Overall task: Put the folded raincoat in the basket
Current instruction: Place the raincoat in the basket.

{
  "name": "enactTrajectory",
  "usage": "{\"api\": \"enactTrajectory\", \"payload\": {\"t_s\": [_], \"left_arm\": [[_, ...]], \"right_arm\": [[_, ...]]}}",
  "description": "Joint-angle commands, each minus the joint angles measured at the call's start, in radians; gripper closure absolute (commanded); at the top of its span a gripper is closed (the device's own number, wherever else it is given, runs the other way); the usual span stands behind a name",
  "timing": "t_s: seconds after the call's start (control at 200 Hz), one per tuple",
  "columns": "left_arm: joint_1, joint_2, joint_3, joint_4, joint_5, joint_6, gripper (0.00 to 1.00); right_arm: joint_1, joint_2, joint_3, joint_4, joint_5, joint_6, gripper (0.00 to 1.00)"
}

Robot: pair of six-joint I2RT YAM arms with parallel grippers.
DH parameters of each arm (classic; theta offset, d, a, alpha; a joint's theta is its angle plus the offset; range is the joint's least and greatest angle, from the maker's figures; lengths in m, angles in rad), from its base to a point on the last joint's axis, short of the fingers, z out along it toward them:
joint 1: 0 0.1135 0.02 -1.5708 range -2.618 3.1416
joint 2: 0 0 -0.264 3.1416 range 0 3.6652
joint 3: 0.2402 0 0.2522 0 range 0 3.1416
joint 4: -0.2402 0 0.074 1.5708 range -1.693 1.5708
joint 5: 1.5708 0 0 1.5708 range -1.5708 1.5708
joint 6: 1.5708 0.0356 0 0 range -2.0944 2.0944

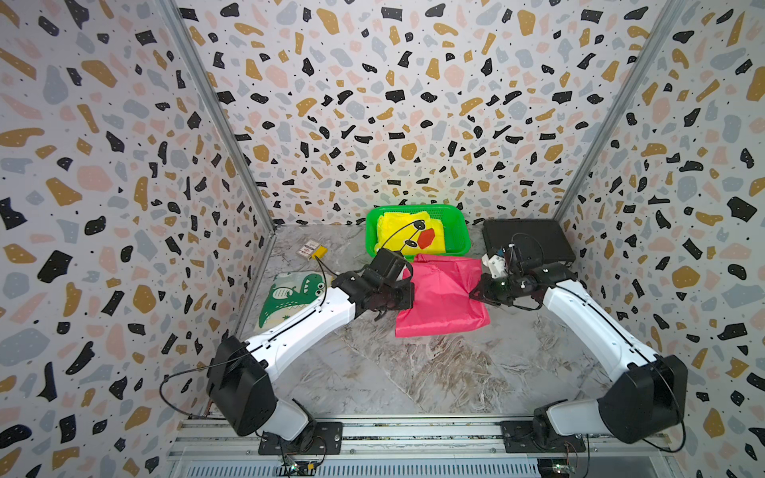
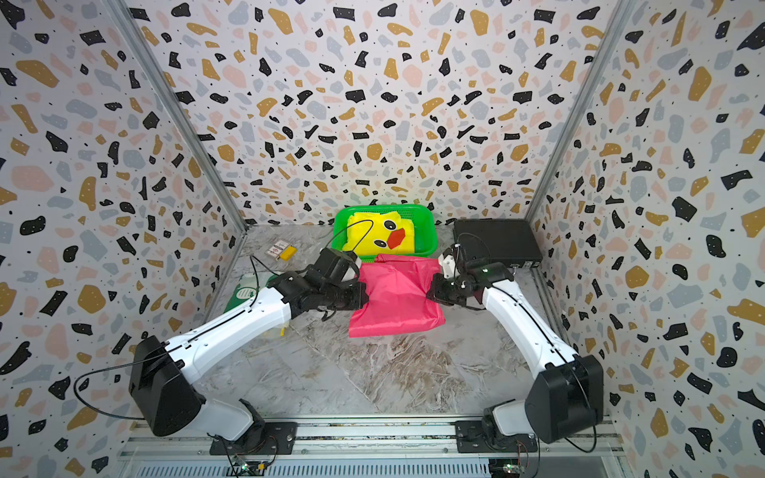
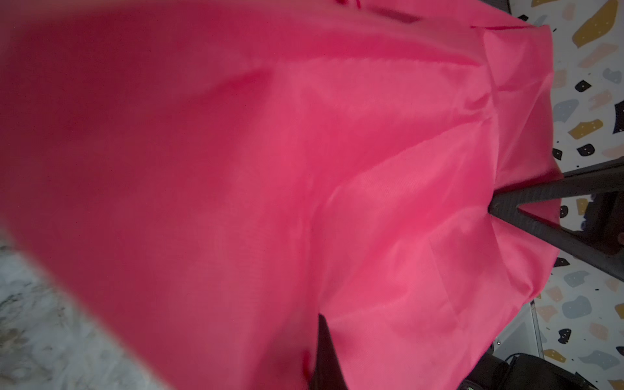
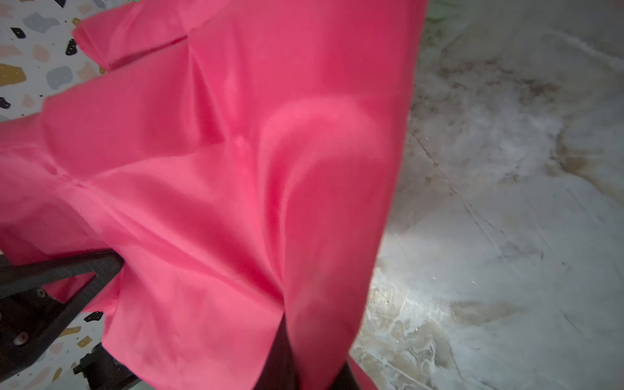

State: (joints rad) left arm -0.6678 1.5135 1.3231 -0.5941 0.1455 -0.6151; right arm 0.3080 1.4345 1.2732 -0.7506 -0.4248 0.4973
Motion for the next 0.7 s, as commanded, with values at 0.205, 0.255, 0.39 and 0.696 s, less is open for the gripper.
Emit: {"api": "enactTrajectory", "payload": {"t_s": [0.205, 0.255, 0.39, 0.696], "left_arm": [[0.141, 0.247, 0.309, 0.004, 0.096, 0.042, 1.0], [0.161, 0.29, 0.358, 0.004, 0.097, 0.041, 1.0], [0.217, 0.423, 0.503, -0.007, 0.153, 0.042, 1.0], [0.299, 0.653, 0.796, -0.056, 0.149, 0.088, 1.0]], "right_arm": [[-0.081, 0.281, 0.312, 0.092, -0.126, -0.043, 1.0], [-0.09, 0.335, 0.37, 0.093, -0.14, -0.042, 1.0], [-0.11, 0.482, 0.529, 0.094, -0.17, -0.042, 1.0], [-0.13, 0.754, 0.85, 0.097, -0.226, -0.004, 1.0]]}}
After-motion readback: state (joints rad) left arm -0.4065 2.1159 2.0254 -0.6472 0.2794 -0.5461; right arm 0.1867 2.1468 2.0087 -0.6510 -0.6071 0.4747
